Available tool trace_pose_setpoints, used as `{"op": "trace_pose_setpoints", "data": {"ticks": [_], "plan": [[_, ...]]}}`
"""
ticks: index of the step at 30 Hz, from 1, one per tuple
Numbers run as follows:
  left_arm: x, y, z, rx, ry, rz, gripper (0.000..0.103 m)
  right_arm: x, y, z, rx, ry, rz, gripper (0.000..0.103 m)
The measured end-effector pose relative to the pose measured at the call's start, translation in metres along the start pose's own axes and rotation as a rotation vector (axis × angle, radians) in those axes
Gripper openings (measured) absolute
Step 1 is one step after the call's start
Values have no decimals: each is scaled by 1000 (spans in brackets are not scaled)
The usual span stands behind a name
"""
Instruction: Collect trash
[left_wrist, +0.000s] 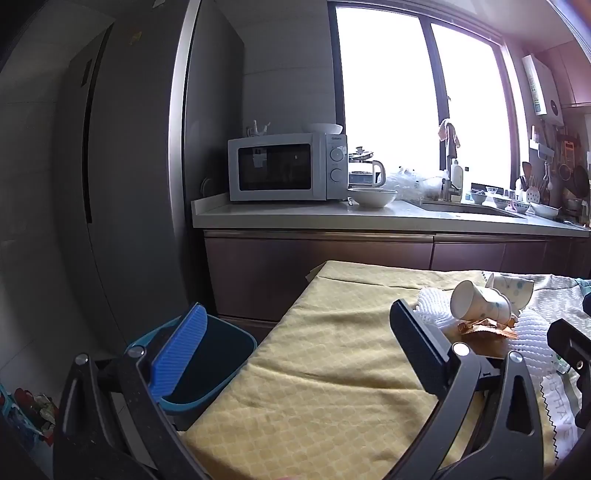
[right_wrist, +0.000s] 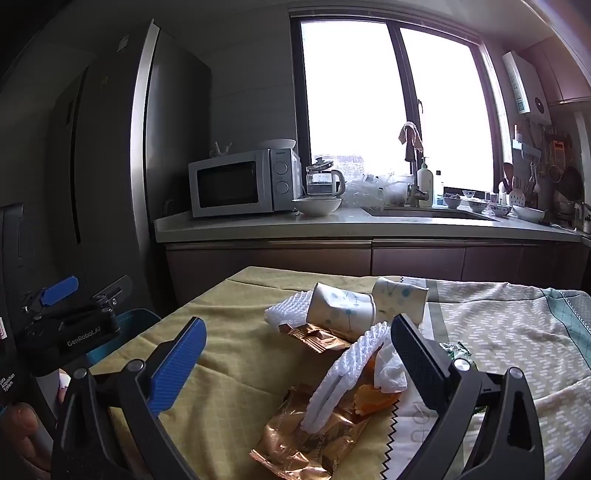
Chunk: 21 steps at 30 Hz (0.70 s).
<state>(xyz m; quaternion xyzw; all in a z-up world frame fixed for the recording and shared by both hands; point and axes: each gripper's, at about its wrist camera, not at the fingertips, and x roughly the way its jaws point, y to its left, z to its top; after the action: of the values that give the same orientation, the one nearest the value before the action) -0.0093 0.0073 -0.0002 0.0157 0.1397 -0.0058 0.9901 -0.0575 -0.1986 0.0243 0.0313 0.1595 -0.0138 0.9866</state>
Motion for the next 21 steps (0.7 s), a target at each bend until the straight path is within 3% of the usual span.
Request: {"op": "trace_pose_setpoints", "data": {"ticks": [21], "plan": [[-5, -2, 0, -1, -2, 6, 98, 1, 1, -2, 4, 9, 2, 97]]}}
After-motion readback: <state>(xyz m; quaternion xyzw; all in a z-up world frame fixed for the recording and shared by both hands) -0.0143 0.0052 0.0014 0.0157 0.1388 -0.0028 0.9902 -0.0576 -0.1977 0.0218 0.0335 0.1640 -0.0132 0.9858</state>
